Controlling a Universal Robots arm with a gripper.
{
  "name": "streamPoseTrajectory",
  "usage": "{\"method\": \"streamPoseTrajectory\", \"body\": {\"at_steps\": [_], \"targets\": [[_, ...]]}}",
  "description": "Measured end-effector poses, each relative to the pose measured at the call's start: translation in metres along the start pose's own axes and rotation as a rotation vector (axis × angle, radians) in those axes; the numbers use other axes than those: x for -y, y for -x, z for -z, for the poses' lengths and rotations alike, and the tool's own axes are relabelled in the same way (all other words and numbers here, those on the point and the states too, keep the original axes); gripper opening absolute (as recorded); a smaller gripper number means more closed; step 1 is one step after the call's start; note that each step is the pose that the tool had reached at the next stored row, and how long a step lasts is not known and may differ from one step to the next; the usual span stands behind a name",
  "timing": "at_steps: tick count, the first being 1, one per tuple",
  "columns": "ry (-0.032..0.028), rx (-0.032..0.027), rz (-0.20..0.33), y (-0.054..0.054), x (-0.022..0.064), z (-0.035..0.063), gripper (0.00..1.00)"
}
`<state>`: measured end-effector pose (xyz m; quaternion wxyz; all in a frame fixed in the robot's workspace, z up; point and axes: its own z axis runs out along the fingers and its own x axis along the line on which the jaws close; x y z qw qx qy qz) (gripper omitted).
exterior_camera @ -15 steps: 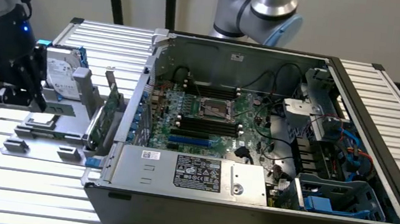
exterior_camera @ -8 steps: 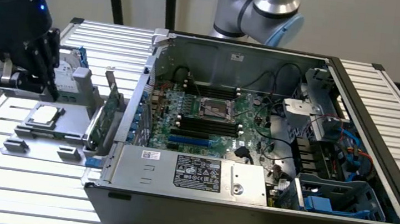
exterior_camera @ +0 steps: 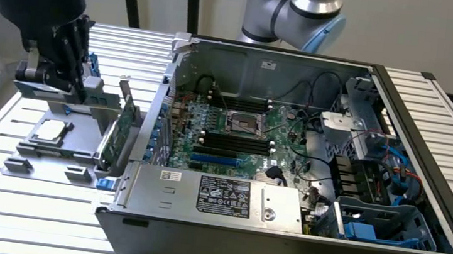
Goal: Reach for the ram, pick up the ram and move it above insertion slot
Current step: 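Pick up the ram and move it above insertion slot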
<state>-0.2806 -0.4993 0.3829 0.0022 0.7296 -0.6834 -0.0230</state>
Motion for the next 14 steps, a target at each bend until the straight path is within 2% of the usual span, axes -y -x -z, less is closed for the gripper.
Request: {"method": "streamPoseTrajectory", "body": {"at_steps": [14], "targets": [[0.0078, 0.0040, 0.000, -0.003, 0.0625, 0.0289, 0.14]]}}
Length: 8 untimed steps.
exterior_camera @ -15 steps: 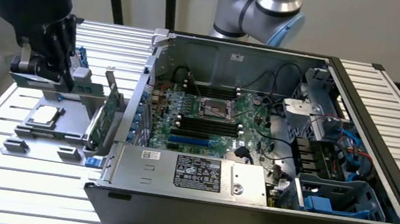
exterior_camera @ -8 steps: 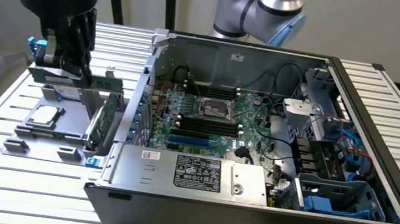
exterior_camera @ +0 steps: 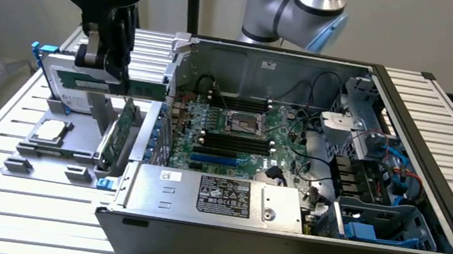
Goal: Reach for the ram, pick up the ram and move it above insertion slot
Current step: 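Pick up the ram and move it above insertion slot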
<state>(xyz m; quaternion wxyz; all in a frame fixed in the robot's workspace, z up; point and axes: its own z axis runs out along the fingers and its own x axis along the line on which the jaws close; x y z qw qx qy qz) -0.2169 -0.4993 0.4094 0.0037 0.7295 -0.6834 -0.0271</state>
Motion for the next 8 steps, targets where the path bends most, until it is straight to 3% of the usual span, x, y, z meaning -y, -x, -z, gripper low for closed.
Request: {"method": "streamPoseTrajectory", "body": {"at_steps": [8], "targets": [[0.0023, 0.0009, 0.000, -0.002, 0.0361, 0.0065, 0.14]]}}
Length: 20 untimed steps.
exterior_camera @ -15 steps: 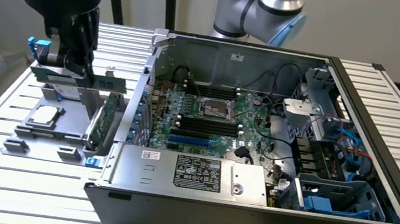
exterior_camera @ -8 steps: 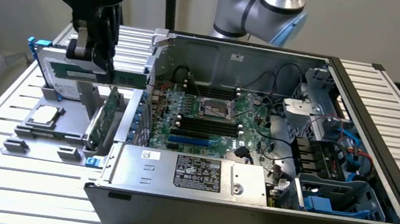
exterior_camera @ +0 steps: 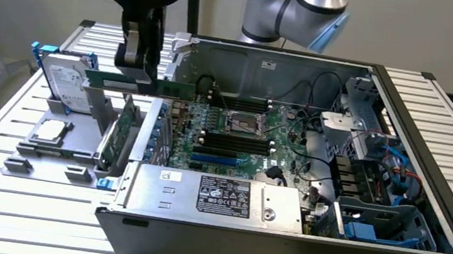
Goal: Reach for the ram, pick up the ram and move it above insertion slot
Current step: 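Pick up the ram and move it above insertion slot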
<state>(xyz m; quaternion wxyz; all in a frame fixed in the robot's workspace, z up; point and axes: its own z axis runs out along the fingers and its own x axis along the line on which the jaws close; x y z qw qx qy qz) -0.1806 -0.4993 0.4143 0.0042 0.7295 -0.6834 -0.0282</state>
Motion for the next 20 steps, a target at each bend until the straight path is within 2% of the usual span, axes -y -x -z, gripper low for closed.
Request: {"method": "streamPoseTrajectory", "body": {"at_steps": [13, 20], "targets": [[0.0001, 0.0000, 0.000, -0.003, 0.0593, 0.0027, 0.14], [0.0001, 0.0001, 0.000, 0.000, 0.0914, 0.0030, 0.14]]}}
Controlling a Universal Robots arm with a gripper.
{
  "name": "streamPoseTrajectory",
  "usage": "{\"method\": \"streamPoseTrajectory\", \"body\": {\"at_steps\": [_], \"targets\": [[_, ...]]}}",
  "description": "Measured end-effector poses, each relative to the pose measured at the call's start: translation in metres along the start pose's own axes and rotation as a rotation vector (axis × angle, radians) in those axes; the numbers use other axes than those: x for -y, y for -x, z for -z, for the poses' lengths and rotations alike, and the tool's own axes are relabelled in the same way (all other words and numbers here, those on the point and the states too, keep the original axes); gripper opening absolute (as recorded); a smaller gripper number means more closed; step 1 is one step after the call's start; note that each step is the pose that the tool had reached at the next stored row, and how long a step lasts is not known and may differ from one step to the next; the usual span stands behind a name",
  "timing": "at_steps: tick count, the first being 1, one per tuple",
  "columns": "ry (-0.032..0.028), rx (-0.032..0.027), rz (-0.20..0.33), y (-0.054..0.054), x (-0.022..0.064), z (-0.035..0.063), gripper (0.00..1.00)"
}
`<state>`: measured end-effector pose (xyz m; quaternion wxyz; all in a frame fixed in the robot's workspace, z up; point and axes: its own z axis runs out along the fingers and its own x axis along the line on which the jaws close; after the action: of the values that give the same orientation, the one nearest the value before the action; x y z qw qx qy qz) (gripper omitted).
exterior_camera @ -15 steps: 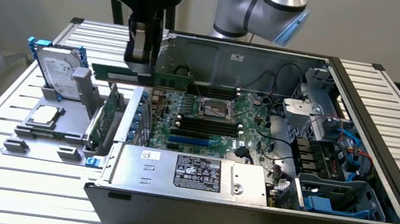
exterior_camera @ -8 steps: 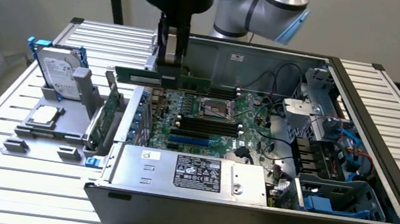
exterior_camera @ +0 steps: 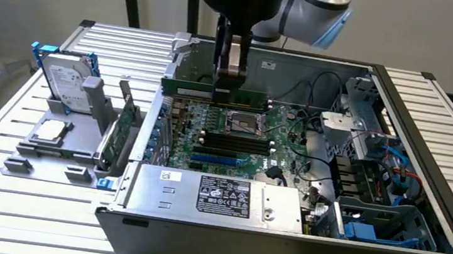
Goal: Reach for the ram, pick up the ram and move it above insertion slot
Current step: 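Pick up the ram and move it above insertion slot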
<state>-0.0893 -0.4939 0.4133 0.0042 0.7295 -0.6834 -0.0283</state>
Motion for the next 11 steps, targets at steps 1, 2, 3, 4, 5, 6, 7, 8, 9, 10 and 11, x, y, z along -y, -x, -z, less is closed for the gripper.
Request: {"method": "streamPoseTrajectory", "body": {"at_steps": [1, 2, 3, 4, 5, 6, 7, 8, 9, 10, 11], "targets": [[0.0000, 0.0000, 0.000, 0.001, 0.0046, -0.0003, 0.14], [0.0000, -0.0001, 0.000, 0.003, 0.0091, -0.0006, 0.14], [0.0000, -0.0001, 0.000, 0.004, 0.0134, -0.0010, 0.14], [-0.0001, 0.0000, 0.000, 0.007, 0.0173, -0.0016, 0.14], [0.0000, -0.0002, 0.000, 0.009, 0.0209, -0.0022, 0.14], [0.0001, -0.0002, 0.000, 0.012, 0.0239, -0.0030, 0.14], [0.0000, -0.0004, 0.000, 0.016, 0.0267, -0.0040, 0.14], [0.0001, -0.0008, 0.000, 0.019, 0.0290, -0.0048, 0.14], [0.0001, -0.0009, 0.000, 0.023, 0.0314, -0.0058, 0.14], [0.0001, -0.0011, 0.000, 0.026, 0.0337, -0.0068, 0.14], [0.0001, -0.0014, 0.000, 0.028, 0.0359, -0.0077, 0.14]]}}
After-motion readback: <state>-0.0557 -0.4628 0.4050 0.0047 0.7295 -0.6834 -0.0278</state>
